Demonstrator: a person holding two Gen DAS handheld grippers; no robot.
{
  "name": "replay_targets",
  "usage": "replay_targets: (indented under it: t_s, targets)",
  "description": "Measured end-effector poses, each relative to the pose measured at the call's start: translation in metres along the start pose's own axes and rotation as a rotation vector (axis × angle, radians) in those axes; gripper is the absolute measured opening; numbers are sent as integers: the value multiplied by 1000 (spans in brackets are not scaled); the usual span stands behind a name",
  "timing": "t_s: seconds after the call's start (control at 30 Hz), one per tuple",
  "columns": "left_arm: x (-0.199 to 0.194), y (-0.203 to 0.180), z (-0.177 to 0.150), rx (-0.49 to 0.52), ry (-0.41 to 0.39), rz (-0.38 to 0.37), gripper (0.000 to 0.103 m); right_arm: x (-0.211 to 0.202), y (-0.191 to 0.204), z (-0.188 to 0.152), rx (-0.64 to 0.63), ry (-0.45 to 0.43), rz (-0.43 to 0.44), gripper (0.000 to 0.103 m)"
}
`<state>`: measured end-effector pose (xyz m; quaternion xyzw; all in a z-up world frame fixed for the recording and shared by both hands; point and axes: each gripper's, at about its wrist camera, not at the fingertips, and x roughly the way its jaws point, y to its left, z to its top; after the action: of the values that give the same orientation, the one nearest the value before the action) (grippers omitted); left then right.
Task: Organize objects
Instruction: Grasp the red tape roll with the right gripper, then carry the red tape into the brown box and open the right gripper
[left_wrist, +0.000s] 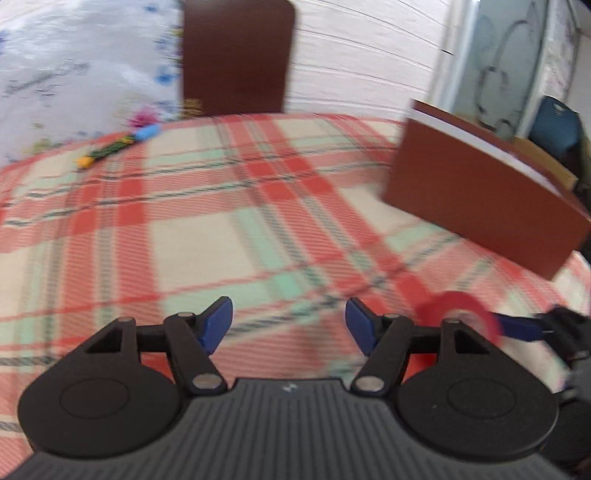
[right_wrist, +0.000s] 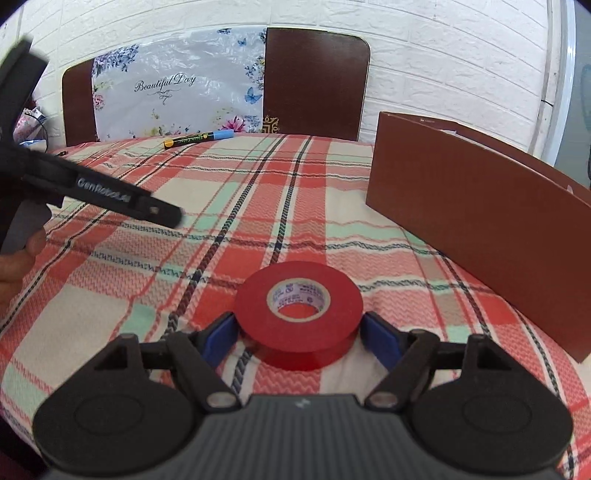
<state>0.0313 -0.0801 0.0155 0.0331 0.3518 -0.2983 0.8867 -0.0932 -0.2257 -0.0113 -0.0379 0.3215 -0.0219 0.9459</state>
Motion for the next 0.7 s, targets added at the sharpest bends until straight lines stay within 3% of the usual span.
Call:
replay_targets:
  t_s: [0.17,0.3,0.4,0.43,0.47,0.57,0.7]
  targets:
    - [11,-36,7,-28,107,-145,66,-6,-3,-8,7,-23,5,80]
    - [31,-56,3,12,198,-139,55,-6,-6,-11,14,-36,12,82]
    - [35,-65,-1,55,174,-113,47,-1,-6,-9,3,-41,16,83]
    - [35,-68,0,71,179,-130,32,1,-7,-8,1,-41,21,81]
    - [34,-70,3,72,189,-139,29,3,-7,-6,1,-41,33,77]
    - [31,-76,15,67,196,-120,28,3,-7,-2,2,-57,43,76]
    - [10,-97,53,114,84,-171,28,-18,-19,7,11,-193,-8,76]
